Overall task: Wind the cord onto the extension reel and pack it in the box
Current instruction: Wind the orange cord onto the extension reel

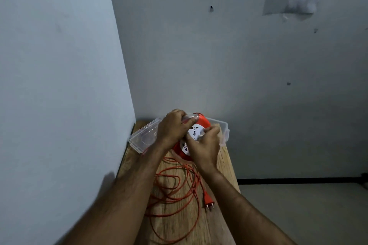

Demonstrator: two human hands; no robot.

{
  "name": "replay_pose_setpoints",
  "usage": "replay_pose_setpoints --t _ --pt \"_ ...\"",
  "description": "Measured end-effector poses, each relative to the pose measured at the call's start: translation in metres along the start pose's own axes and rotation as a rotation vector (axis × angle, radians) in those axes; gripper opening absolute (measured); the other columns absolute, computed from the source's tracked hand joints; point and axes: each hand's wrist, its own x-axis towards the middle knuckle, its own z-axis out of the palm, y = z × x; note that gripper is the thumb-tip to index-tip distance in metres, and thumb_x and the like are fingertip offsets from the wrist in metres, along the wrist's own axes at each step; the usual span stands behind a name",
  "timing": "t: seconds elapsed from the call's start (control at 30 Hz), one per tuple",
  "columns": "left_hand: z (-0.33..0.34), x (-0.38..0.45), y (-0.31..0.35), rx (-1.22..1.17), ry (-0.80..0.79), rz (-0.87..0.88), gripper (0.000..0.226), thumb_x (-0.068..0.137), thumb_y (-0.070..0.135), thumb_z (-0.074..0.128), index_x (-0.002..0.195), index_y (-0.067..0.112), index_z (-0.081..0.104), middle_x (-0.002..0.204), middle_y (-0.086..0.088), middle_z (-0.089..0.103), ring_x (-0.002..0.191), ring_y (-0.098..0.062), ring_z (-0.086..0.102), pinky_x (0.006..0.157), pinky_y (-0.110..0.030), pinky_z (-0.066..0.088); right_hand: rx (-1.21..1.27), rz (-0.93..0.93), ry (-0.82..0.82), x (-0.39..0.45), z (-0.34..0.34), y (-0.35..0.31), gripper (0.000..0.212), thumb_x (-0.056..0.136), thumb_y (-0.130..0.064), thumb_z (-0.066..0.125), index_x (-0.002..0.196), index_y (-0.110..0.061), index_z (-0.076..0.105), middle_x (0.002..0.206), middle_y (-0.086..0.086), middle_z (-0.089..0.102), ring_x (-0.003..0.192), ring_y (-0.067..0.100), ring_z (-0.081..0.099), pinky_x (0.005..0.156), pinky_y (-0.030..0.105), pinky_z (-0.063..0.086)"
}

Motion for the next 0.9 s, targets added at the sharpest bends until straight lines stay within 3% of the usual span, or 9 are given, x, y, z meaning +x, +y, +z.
replay_pose_setpoints --t 0.13,0.23,0.3,0.33,0.4,0.47,0.53,0.67,0.9 --pt "0.002 -0.009 -0.006 0.014 0.015 0.001 0.046 0.091 0.062 0.063 0.080 0.017 0.060 0.086 0.005 0.057 0.076 -0.014 0.056 0.061 -0.029 0.036 0.509 0.719 0.043 -0.001 0.019 -0.006 0.055 0.081 -0.033 0.083 0.117 -0.004 0.054 0.097 0.009 0.068 0.086 0.030 0.074 0.075 0.046 0.064" --pt "0.002 -0.013 -0.010 0.033 -0.006 0.021 0.044 0.090 0.062 0.063 0.073 0.022 0.051 0.080 0.007 0.051 0.072 -0.013 0.052 0.056 -0.028 0.030 0.975 1.023 0.067 0.002 0.019 -0.018 0.041 0.095 -0.014 0.068 0.126 -0.004 0.044 0.091 0.014 0.058 0.056 0.022 0.068 0.046 0.027 0.057" --pt "0.001 -0.014 -0.012 0.022 -0.005 0.025 0.047 0.090 0.059 0.065 0.067 0.024 0.044 0.074 0.007 0.046 0.069 -0.014 0.049 0.055 -0.029 0.028 0.982 1.041 -0.003 -0.001 0.017 -0.018 0.025 0.097 -0.009 0.061 0.119 0.000 0.051 0.083 0.015 0.061 0.039 0.016 0.057 0.035 0.020 0.044" --pt "0.000 -0.013 -0.015 0.003 0.001 0.011 0.050 0.090 0.057 0.066 0.063 0.023 0.041 0.070 0.007 0.045 0.068 -0.016 0.048 0.057 -0.030 0.028 0.838 0.935 -0.040 -0.005 0.013 -0.018 0.016 0.095 -0.007 0.062 0.109 0.000 0.057 0.079 0.015 0.064 0.043 0.018 0.061 0.038 0.021 0.044" --pt "-0.004 -0.009 -0.021 -0.043 0.017 -0.032 0.055 0.091 0.055 0.067 0.058 0.021 0.040 0.065 0.008 0.044 0.067 -0.018 0.048 0.059 -0.031 0.031 0.327 0.362 -0.008 -0.012 0.003 -0.007 0.006 0.090 -0.006 0.067 0.094 -0.008 0.063 0.078 0.005 0.069 0.062 0.016 0.069 0.051 0.026 0.050" --pt "-0.008 -0.004 -0.026 -0.085 0.013 -0.048 0.055 0.090 0.056 0.067 0.059 0.015 0.047 0.063 0.006 0.047 0.064 -0.019 0.049 0.059 -0.036 0.039 -0.140 -0.350 -0.008 -0.018 -0.012 0.004 0.018 0.084 -0.005 0.071 0.098 -0.014 0.065 0.095 -0.003 0.066 0.082 0.007 0.064 0.067 0.023 0.052" --pt "-0.009 -0.001 -0.029 -0.105 -0.016 -0.031 0.059 0.088 0.061 0.064 0.067 0.007 0.058 0.066 0.001 0.055 0.065 -0.021 0.054 0.063 -0.040 0.048 -0.451 -0.756 -0.146 -0.018 -0.020 0.016 0.036 0.082 -0.007 0.075 0.115 -0.015 0.064 0.117 0.005 0.062 0.105 0.018 0.061 0.087 0.032 0.054" --pt "-0.015 0.001 -0.024 -0.144 -0.104 -0.005 0.066 0.082 0.073 0.057 0.073 0.008 0.064 0.069 -0.002 0.060 0.066 -0.020 0.060 0.064 -0.042 0.053 -0.851 -1.003 -0.326 -0.009 -0.024 0.026 0.061 0.077 -0.028 0.084 0.132 -0.024 0.056 0.142 0.015 0.047 0.133 0.032 0.049 0.105 0.055 0.041" --pt "-0.012 -0.004 -0.010 -0.104 -0.156 0.045 0.046 0.087 0.060 0.069 0.068 0.018 0.061 0.069 0.004 0.058 0.062 -0.011 0.055 0.059 -0.029 0.042 -0.839 -1.146 -0.336 0.005 -0.035 0.024 0.057 0.076 -0.051 0.079 0.126 -0.026 0.065 0.136 0.017 0.054 0.119 0.031 0.058 0.099 0.052 0.046"
